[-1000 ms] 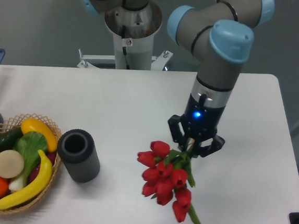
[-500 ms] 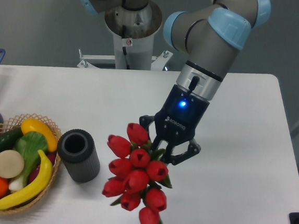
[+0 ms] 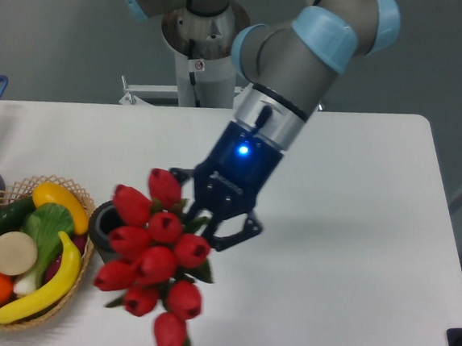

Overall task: Insert the flowers into the vase
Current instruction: 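Carry the red tulip bunch with the gripper over the dark grey vase, then lower the tulip stems down into the vase opening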

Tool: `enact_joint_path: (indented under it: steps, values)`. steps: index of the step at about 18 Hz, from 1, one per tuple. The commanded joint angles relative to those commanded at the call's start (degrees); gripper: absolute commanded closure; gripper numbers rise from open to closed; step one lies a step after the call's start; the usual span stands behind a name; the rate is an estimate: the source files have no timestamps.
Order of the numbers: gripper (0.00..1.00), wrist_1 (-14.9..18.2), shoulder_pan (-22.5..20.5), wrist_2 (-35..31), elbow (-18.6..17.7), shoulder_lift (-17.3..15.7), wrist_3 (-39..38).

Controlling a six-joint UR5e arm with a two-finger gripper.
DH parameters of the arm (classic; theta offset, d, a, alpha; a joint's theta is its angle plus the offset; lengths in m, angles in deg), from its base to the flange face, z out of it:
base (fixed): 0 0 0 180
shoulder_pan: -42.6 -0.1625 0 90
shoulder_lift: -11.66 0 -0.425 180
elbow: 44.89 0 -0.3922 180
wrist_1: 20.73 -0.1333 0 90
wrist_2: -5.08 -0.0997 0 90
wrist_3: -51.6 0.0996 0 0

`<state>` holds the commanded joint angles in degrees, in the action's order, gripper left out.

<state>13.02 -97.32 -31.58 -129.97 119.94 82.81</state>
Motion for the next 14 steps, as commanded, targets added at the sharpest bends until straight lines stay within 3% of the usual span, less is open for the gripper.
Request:
enact_joint_path:
  steps: [5,7,10,14]
  values:
    - [1.0,0.0,1.5,7.38,-1.49,0.26,-0.62]
    - [1.0,-0.09,1.41,10.63,-3.86,0.18,-0.53]
    - [1.0,-0.09,1.23,13.28,-6.85,-0.44,-0.18]
    - [1.0,-0.18,1.58,13.72,-7.3,-0.26,0.0]
